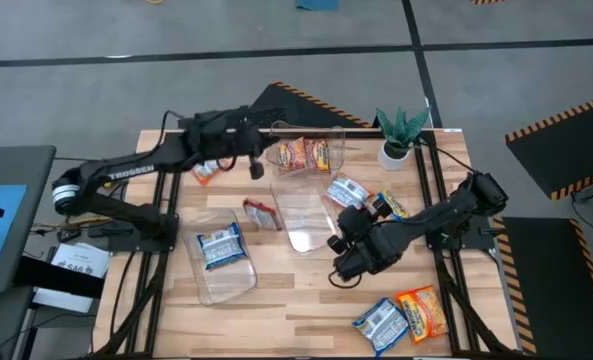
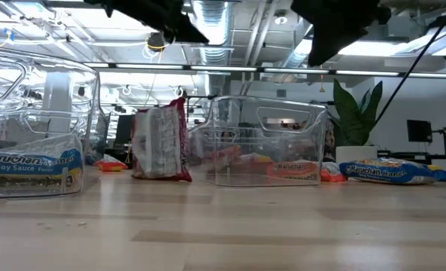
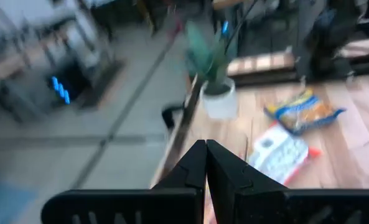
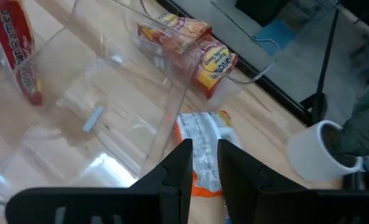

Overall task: Sort Maruchan noodles
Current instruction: Put the red noodle pack into the top transparent bin

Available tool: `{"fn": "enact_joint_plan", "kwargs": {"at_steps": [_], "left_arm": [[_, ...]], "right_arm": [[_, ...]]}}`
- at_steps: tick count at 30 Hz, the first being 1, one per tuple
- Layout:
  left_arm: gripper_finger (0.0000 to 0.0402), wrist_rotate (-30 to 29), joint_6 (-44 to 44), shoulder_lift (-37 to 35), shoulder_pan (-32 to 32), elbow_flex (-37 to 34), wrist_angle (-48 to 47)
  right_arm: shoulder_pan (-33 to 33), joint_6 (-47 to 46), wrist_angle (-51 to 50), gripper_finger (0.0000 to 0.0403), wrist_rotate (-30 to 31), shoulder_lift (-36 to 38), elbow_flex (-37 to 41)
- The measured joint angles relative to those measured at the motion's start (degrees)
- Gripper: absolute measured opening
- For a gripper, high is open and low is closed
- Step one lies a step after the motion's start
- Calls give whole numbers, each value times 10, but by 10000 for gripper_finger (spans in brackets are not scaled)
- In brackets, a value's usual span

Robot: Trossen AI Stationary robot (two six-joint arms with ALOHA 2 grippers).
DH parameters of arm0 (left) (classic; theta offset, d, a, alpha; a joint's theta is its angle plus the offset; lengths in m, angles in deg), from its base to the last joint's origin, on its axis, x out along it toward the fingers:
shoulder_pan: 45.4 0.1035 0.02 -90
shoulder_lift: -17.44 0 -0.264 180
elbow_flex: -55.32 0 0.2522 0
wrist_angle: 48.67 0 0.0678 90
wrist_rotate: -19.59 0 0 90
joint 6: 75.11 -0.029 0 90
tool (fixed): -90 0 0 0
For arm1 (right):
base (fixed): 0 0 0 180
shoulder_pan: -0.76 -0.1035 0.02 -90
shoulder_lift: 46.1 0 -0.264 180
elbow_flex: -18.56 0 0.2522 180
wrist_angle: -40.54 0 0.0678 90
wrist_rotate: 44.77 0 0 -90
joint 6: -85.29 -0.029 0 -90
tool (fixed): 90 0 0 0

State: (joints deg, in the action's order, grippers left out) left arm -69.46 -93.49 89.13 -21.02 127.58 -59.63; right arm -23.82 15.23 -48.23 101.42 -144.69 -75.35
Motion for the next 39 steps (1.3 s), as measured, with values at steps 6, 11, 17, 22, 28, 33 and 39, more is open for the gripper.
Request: {"fn": "enact_joint_plan", "kwargs": {"at_steps": [6, 11, 17, 22, 28, 33, 39], "left_arm": [[0, 83, 15, 11, 21, 61, -216], [0, 173, 21, -7, -11, 68, -369], [34, 81, 13, -3, -66, 53, -431], [107, 89, 9, 22, -75, 41, -437], [191, 53, -70, 103, -77, 40, -453], [220, 14, -146, 162, -77, 40, -433], [220, -32, -212, 176, -77, 40, -412]], "right_arm": [[4, 24, 32, 99, 6, 0, 40], [7, 24, 36, 99, -4, 0, 67], [19, 26, 56, 99, -5, 0, 67], [26, 27, 70, 99, -6, 0, 67], [26, 30, 76, 99, -8, 0, 67], [26, 33, 78, 99, -8, 0, 67], [26, 44, 84, 99, -8, 0, 67]]}}
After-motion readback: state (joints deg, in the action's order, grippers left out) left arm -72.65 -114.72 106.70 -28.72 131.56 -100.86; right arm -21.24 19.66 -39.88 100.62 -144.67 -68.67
